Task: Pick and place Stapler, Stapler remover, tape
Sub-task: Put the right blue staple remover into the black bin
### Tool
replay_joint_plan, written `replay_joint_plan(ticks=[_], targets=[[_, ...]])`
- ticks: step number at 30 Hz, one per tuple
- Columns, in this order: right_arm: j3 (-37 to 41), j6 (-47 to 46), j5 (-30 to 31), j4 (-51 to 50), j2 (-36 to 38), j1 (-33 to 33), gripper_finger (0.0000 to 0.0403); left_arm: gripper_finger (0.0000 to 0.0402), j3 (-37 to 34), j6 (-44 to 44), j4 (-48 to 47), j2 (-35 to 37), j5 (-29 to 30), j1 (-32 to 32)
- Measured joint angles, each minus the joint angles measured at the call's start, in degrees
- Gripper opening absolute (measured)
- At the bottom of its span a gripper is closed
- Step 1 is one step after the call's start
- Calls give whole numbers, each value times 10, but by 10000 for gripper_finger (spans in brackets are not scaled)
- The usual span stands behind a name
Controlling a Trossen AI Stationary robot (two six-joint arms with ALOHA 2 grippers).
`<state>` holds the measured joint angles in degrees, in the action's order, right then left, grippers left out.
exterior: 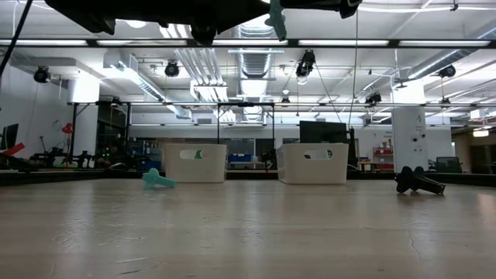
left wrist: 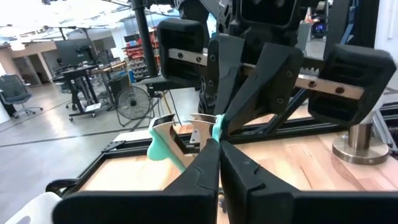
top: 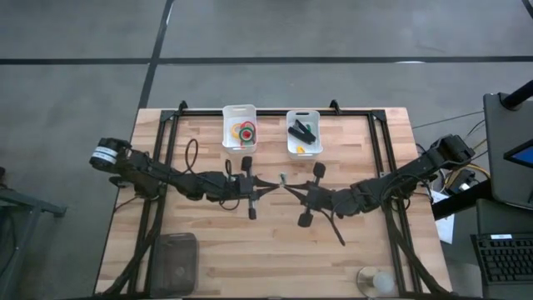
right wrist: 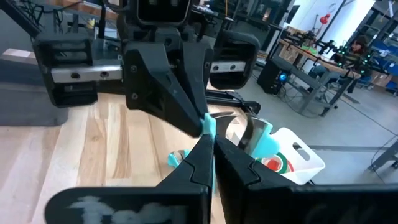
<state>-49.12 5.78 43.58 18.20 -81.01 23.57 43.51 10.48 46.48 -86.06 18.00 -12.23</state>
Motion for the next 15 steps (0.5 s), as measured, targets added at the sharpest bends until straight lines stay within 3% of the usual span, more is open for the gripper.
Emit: replay_joint_plan(ticks=[9,15], targets=[[0,-4,-18,-7,0,0,10,3,-7,-1,-5,0,3,-3],[0,-15,-23,-18,0,0,56,2,-8,0,-12,0,5,-3]])
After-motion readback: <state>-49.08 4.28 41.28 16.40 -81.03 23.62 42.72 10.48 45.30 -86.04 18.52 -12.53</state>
